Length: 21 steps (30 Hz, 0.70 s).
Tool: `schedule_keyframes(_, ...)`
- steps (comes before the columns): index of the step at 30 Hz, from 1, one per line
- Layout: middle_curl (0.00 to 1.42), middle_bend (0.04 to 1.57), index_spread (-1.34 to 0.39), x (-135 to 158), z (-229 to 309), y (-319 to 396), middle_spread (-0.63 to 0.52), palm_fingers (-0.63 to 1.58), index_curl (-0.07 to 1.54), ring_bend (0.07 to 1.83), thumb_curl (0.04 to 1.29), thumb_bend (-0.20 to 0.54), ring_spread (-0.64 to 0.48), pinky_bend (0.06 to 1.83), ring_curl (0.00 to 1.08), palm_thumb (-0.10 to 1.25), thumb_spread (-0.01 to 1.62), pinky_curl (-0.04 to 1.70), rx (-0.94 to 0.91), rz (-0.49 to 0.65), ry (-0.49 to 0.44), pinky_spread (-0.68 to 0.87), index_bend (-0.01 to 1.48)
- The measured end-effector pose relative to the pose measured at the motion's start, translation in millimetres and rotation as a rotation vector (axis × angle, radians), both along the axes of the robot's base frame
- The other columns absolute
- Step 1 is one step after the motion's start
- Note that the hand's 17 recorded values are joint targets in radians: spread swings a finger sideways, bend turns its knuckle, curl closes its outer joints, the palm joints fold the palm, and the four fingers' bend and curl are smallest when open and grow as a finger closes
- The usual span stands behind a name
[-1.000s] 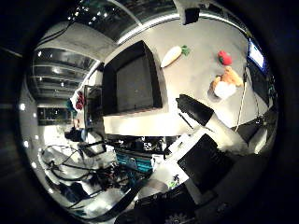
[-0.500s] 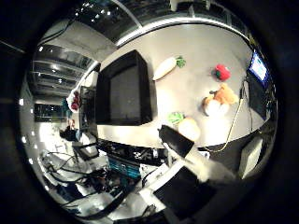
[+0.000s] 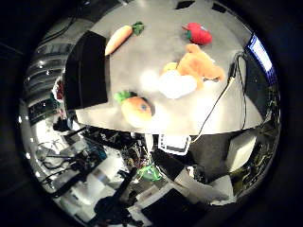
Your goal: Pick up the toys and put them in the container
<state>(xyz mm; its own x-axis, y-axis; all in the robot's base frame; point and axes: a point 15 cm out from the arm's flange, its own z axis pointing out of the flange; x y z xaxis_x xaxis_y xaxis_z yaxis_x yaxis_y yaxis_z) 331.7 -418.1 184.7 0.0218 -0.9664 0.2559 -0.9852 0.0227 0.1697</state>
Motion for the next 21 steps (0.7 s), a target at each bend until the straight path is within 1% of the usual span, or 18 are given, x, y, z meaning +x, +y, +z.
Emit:
schedule_keyframes(8, 0.27, 0.17, -0.40, 10.7, -49.1, -10.4, 0.10, -0.07, 0.18, 0.31, 0.31, -0.023, 0.19, 0.48, 0.26, 0.64, 0.94, 0.33, 0.013, 0.024, -0.011, 0.38, 0.13)
schedule_keyframes(15, 0.26, 0.17, -0.40, 19.3, -77.2, 0.4, 0.09, -0.07, 0.17, 0.32, 0.32, -0.024, 0.19, 0.49, 0.26, 0.69, 0.94, 0.33, 0.040, 0.045, 0.008, 0.38, 0.13)
schedule_keyframes(21, 0.27, 0.18, -0.40, 27.9, -102.5, 9.6, 0.08, -0.06, 0.17, 0.33, 0.34, -0.021, 0.19, 0.51, 0.27, 0.76, 0.93, 0.33, 0.062, 0.069, 0.022, 0.39, 0.13)
